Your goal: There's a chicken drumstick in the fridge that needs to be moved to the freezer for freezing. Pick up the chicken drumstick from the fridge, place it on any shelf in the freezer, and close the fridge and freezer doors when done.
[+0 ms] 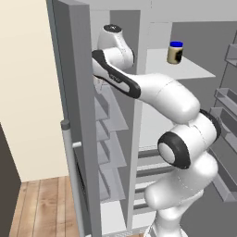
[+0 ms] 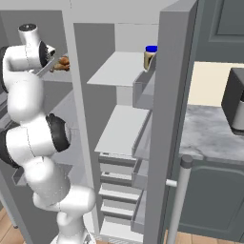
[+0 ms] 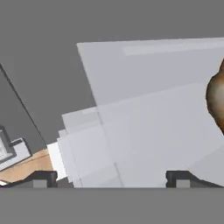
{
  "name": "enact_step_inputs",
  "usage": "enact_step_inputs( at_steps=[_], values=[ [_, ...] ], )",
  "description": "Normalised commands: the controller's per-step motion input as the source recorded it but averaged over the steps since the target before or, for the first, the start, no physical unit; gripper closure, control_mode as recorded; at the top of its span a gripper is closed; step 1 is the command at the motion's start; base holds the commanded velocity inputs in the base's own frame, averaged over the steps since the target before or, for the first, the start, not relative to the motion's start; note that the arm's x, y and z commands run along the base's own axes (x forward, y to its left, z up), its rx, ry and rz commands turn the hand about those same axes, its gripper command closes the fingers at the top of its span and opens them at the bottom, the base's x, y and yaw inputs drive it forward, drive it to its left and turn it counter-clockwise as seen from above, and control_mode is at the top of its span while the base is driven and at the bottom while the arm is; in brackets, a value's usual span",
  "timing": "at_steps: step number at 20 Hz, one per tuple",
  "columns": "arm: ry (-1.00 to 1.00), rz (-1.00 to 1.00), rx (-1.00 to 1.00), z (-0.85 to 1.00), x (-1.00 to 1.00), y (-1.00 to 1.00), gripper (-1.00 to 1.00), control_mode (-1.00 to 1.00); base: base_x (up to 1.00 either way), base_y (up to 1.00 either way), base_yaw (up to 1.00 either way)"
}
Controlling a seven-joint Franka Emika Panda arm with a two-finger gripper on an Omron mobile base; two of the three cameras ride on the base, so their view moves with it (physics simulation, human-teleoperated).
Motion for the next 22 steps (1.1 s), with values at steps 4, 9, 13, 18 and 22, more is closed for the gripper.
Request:
enact_step_inputs(
  at_steps=[4, 9, 13, 18, 22],
  values=[
    [0.00, 0.00, 0.00, 0.16, -1.00, -0.39, -1.00, -1.00, 0.00, 0.00, 0.00],
    [0.00, 0.00, 0.01, 0.47, -1.00, -0.55, -1.00, -1.00, 0.00, 0.00, 0.00],
    [0.05, -0.09, 0.00, 0.13, -1.00, -0.67, -1.00, -1.00, 0.00, 0.00, 0.00],
    [0.02, -0.39, 0.01, 0.12, -0.92, -0.52, -1.00, -1.00, 0.00, 0.00, 0.00],
    [0.00, -0.62, 0.09, 0.01, -0.53, -0.43, -1.00, -1.00, 0.00, 0.00, 0.00]
  ],
)
